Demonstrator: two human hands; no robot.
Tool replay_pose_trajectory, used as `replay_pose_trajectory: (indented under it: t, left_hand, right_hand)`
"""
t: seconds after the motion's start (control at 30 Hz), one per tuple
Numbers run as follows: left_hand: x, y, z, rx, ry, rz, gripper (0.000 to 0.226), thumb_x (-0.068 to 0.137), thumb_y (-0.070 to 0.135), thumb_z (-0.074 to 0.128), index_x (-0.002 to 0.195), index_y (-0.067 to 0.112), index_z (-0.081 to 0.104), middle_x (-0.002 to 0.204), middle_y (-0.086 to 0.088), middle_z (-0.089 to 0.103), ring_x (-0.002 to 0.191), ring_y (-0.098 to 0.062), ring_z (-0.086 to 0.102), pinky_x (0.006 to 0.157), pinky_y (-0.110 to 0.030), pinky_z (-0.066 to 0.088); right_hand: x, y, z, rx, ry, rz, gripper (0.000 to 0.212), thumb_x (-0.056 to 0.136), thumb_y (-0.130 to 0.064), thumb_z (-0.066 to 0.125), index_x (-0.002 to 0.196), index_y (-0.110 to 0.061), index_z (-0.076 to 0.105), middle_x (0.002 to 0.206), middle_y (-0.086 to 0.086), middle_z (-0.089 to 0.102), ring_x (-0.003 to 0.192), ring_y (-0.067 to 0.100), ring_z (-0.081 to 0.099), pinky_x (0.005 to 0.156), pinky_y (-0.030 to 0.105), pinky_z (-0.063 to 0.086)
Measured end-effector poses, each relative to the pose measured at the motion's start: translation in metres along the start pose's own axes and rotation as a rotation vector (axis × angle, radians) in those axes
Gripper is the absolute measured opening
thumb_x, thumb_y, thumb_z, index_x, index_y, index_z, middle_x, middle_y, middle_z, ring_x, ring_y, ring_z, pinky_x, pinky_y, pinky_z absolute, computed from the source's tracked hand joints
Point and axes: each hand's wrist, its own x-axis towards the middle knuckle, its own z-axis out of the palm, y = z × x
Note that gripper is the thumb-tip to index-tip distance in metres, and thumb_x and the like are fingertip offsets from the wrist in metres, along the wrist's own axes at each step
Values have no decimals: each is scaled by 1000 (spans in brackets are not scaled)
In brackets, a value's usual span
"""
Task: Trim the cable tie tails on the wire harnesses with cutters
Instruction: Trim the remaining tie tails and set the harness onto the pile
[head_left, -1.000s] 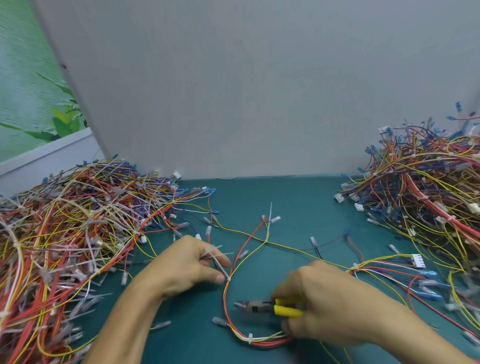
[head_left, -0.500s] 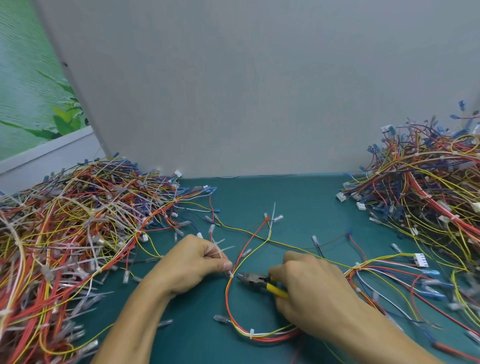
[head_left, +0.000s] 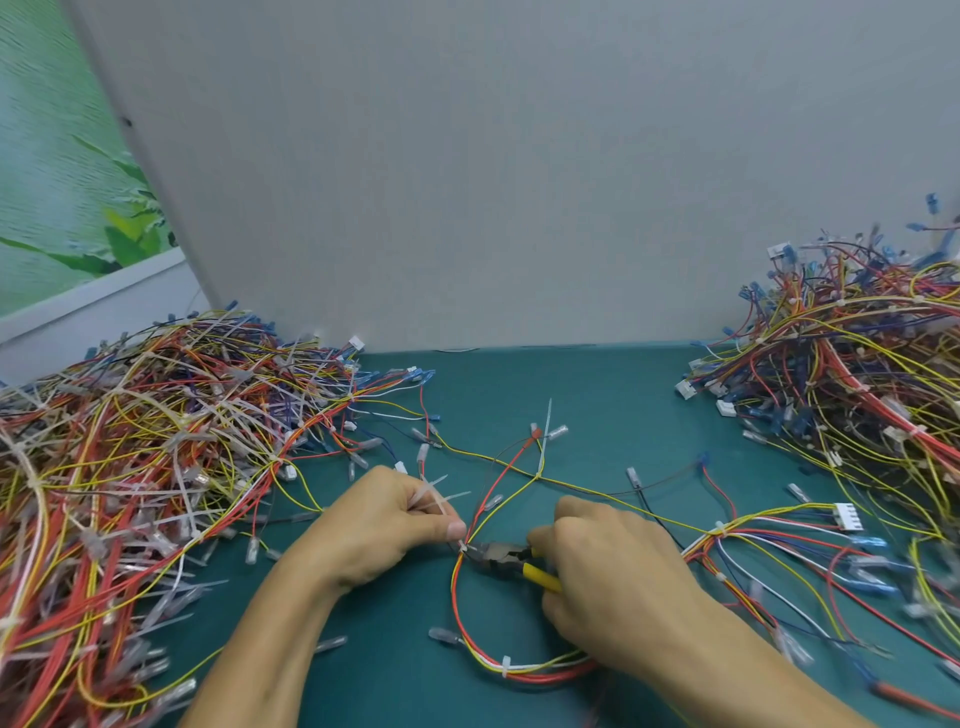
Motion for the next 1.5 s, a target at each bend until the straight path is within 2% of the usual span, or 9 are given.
replay_pose_trajectory:
  t: [0.33,0.6,1.17,1.3,1.5]
  left_hand:
    - [0,-1,1,-29,7,-4,22,78,21,77,59,30,71,57,14,65,52,7,50,54,-9,36]
    - [0,1,1,-13,2,0,18,79,20,76,63,24,70,53,16,62,48,7,47,51,-7,34]
    - [-1,2,1,-23,0,-18,19,79,19,76,62,25,70,55,15,64,51,8,49,53,-7,35]
    - [-1,1,1,-29,1,-21,20,78,19,77,60,25,70,56,14,65,52,7,51,55,-8,37]
    - [-1,2,1,-30,-1,-12,19,79,19,76,62,24,70,52,15,62,47,8,47,49,-6,33]
  right_hand:
    - [1,1,0,37,-13,3,3,84,-27,52,86,-26,50,86,-2,33,94,29,56,64,31,31]
    - [3,2,1,23,10,7,16,84,-28,52,99,-24,58,84,-3,30,94,29,55,62,31,29]
    - [4,0,3,-45,7,-18,19,87,-24,51,104,-21,60,88,-1,35,91,32,55,58,34,27]
    - [4,0,4,-59,3,-31,19,86,-23,51,104,-21,60,88,-1,35,93,32,56,48,29,17]
    - [4,-1,4,-66,6,-50,20,87,-22,51,105,-21,60,89,-1,36,95,33,56,49,30,18]
